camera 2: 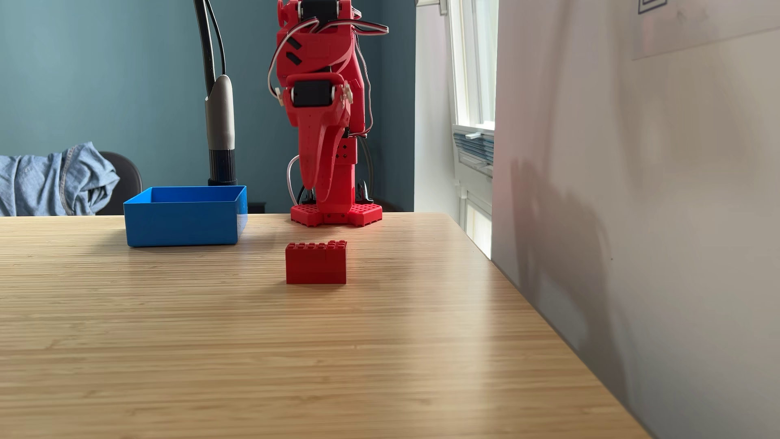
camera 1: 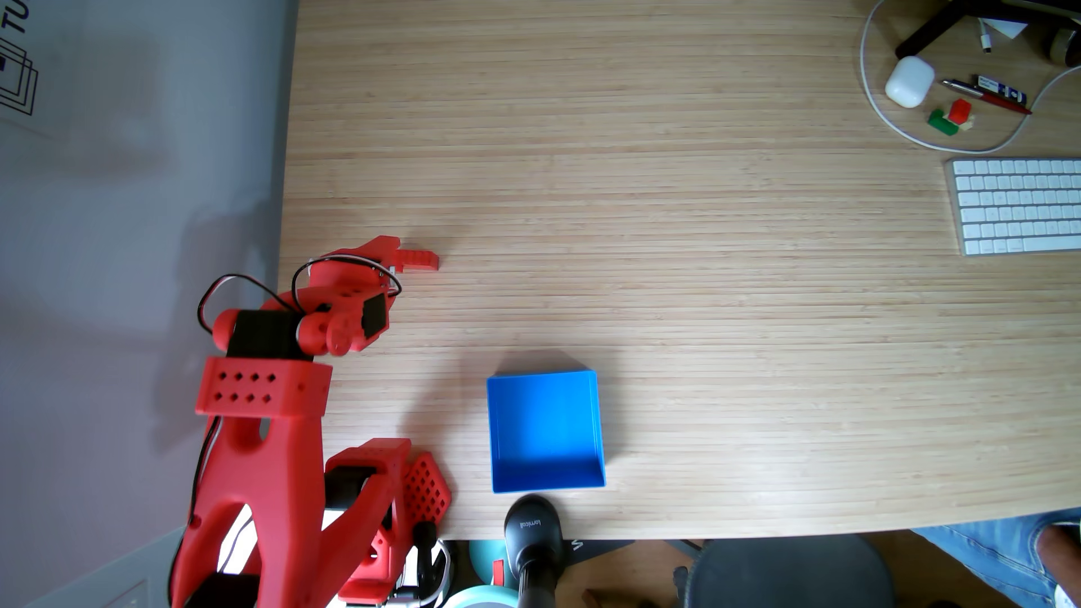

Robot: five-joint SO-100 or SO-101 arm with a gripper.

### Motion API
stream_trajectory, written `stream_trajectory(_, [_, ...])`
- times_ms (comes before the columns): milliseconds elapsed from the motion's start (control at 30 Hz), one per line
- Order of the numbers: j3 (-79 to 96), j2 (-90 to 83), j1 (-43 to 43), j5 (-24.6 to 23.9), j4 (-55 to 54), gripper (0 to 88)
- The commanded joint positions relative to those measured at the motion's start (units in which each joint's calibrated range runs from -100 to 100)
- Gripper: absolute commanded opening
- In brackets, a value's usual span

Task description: Put the red lego brick in blue bin

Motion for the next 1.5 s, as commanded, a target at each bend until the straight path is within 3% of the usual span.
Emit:
stream_trajectory(0, [-9.9,7.3,0.3,-0.2,1.2,25.6])
stream_trajectory(500, [-24.6,26.8,0.4,-0.5,1.5,23.1])
stream_trajectory(1267, [-30.2,35.6,0.3,0.0,1.4,0.1])
stream_trajectory(1467, [-31.7,35.7,1.1,-0.7,3.4,0.1])
